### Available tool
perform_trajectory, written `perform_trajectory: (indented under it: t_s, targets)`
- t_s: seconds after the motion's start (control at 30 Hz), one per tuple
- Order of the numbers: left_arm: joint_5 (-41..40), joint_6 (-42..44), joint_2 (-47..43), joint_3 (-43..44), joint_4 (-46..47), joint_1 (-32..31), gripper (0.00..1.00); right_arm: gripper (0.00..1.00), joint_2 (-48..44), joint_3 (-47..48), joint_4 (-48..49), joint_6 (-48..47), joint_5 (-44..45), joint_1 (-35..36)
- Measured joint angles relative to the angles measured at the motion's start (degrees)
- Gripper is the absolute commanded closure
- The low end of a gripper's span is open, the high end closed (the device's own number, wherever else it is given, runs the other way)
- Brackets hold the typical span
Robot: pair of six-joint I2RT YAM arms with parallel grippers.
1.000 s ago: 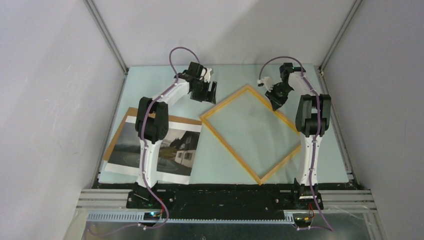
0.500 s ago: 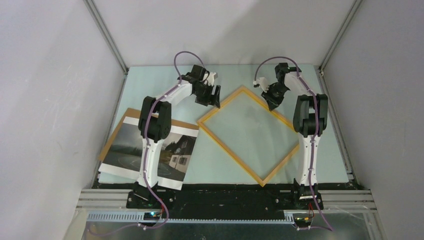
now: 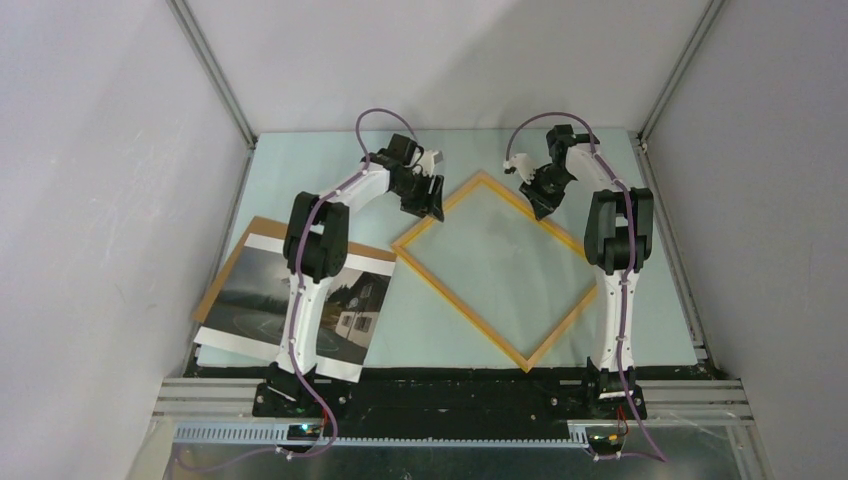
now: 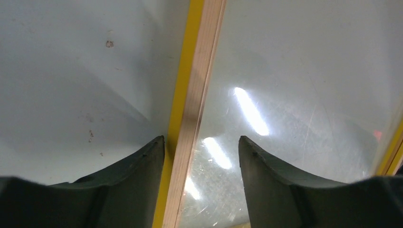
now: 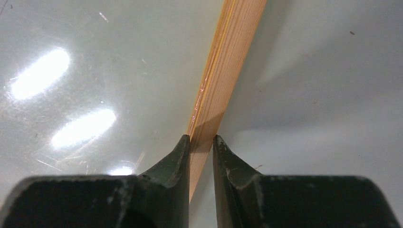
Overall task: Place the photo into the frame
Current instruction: Place the photo frame item in the photo frame.
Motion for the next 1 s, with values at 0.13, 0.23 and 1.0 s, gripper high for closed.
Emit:
perform_trajectory:
  t_s: [0.13,0.23,1.0]
  targets:
    - [-0.04,-0.04,0.37,0.09,-0.02,0.02,0.54,1.00,0.00,0.00,0.02,0.09,0.04,0.00]
    - [-1.01,-0.04,0.37,0.09,-0.04,0.09,0.63,1.00,0.00,0.00,0.07,0.39,0.15,0.00]
    - [-2.16,-2.91,0.17,1.07,0.37,1.20,0.45,1.00,0.00,0.00,0.31,1.51,0.35,0.00]
